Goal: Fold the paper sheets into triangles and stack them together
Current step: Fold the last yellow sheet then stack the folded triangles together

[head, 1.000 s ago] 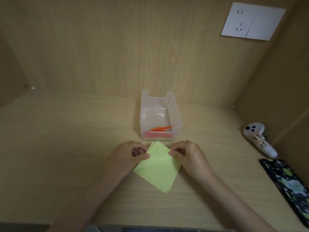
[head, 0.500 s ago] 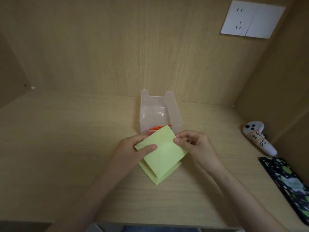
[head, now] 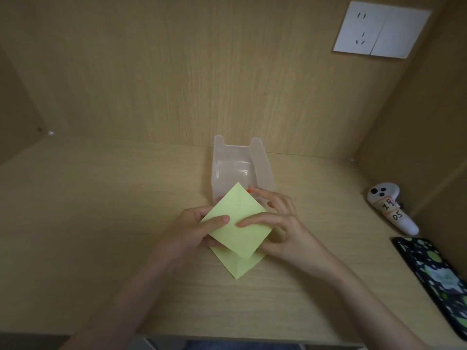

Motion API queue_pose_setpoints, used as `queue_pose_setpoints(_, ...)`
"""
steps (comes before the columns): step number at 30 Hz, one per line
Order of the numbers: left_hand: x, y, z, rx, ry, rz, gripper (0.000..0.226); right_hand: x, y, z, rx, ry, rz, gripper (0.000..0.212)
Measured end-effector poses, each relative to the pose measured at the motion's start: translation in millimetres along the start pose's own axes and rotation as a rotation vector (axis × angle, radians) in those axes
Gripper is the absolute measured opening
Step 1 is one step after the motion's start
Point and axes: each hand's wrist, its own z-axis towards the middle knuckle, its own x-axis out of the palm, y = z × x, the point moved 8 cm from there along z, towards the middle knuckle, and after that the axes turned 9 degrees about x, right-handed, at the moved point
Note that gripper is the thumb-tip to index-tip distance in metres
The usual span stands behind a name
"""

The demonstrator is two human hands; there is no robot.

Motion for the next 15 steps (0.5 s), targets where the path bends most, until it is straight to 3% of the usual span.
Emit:
queue_pose_setpoints(8, 16, -5, -8, -0.04, 0.13, -0.131, 0.019, 1, -20, 5, 0.269, -0.086, 0.61, 0.012)
queue_pose_setpoints(15, 23, -14, -11, 0.004, 0.134, -0.158, 0.035, -1, -33, 2, 0.43, -0.183, 0.658, 0.018)
